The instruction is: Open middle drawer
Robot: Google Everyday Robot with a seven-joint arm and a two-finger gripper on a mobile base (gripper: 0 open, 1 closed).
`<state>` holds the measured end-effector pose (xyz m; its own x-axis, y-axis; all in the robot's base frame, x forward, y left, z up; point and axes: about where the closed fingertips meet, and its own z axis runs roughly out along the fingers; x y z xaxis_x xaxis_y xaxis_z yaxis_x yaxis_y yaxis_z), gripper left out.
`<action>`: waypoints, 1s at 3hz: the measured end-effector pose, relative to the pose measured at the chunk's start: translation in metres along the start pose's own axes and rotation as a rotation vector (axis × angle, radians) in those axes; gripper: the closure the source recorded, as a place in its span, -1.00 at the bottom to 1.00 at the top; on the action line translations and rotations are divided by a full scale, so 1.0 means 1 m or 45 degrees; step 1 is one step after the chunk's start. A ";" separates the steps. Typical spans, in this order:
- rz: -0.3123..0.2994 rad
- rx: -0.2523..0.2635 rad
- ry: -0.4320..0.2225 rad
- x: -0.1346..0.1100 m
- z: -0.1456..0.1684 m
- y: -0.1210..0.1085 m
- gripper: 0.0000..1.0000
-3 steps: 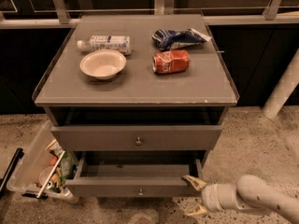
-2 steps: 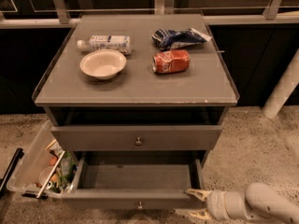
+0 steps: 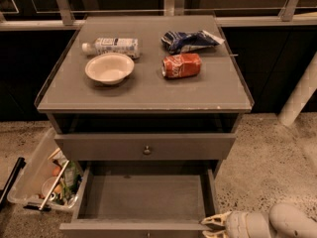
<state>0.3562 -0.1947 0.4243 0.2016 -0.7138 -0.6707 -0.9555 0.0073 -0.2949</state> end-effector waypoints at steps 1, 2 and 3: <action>0.000 0.000 0.000 0.000 0.000 0.000 0.15; 0.000 0.000 0.000 0.000 0.000 0.000 -0.30; 0.000 0.000 0.000 0.000 0.000 0.000 -0.79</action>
Offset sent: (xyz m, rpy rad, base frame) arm 0.0000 0.0000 0.0000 0.0000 0.0000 0.0000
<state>0.3561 -0.1946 0.4242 0.2016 -0.7137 -0.6708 -0.9555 0.0072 -0.2948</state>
